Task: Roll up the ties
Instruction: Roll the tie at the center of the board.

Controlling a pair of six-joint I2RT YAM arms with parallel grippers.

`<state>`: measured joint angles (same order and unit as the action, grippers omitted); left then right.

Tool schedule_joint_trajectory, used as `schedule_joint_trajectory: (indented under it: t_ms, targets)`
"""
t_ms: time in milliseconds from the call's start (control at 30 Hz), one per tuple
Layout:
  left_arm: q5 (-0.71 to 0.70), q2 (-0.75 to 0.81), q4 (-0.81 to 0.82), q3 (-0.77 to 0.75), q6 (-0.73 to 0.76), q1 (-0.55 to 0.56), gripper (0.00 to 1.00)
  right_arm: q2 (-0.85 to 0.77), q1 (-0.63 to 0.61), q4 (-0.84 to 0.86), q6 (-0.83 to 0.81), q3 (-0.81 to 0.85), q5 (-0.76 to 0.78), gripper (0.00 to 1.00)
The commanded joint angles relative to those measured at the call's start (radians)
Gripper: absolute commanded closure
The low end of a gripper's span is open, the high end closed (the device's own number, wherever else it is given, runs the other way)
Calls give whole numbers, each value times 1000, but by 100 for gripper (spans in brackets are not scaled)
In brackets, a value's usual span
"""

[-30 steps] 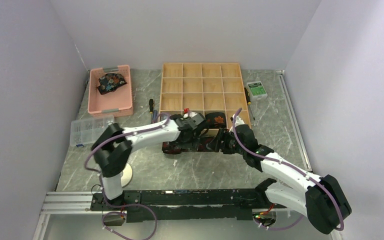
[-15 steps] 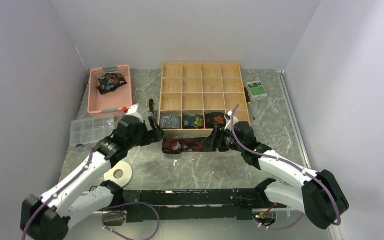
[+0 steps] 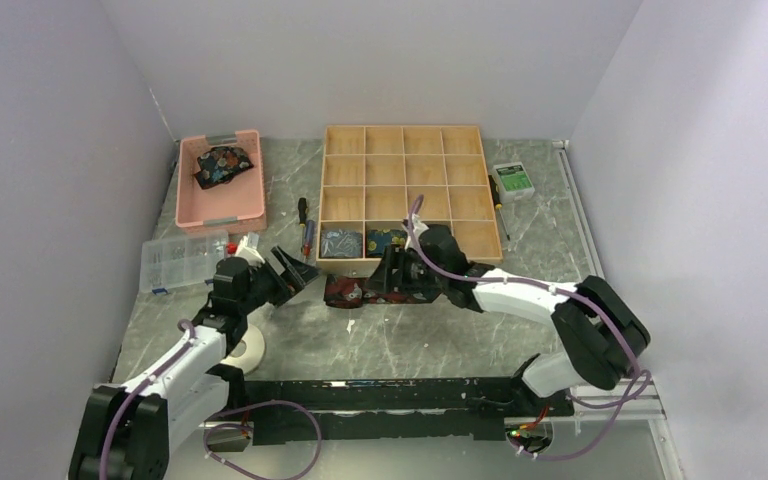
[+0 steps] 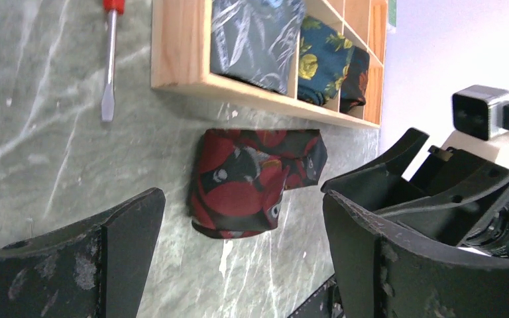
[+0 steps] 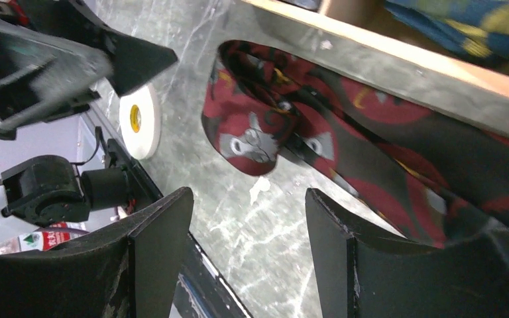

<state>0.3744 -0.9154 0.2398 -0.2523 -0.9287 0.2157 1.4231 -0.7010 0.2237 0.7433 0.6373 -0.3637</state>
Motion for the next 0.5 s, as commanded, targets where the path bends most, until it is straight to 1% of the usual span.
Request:
schedule_joint_trajectory:
  t_ms: [0, 67, 100, 200, 300, 467]
  targets:
    - [59, 17, 128, -3, -26, -22, 6, 43, -43, 1, -23, 101, 79, 32]
    - [39, 29, 25, -28, 19, -22, 6, 74, -50, -2, -21, 124, 82, 31]
    - [34, 33, 10, -29, 29, -23, 6, 95, -53, -2, -19, 132, 80, 30]
    - [28, 40, 4, -16, 38, -24, 6, 140, -65, 14, -14, 153, 75, 30]
    - [34, 12, -1, -18, 53, -24, 6, 184, -75, 23, -6, 174, 72, 31]
    - [109, -104, 20, -42, 88, -24, 6, 234, -83, 27, -9, 193, 71, 36]
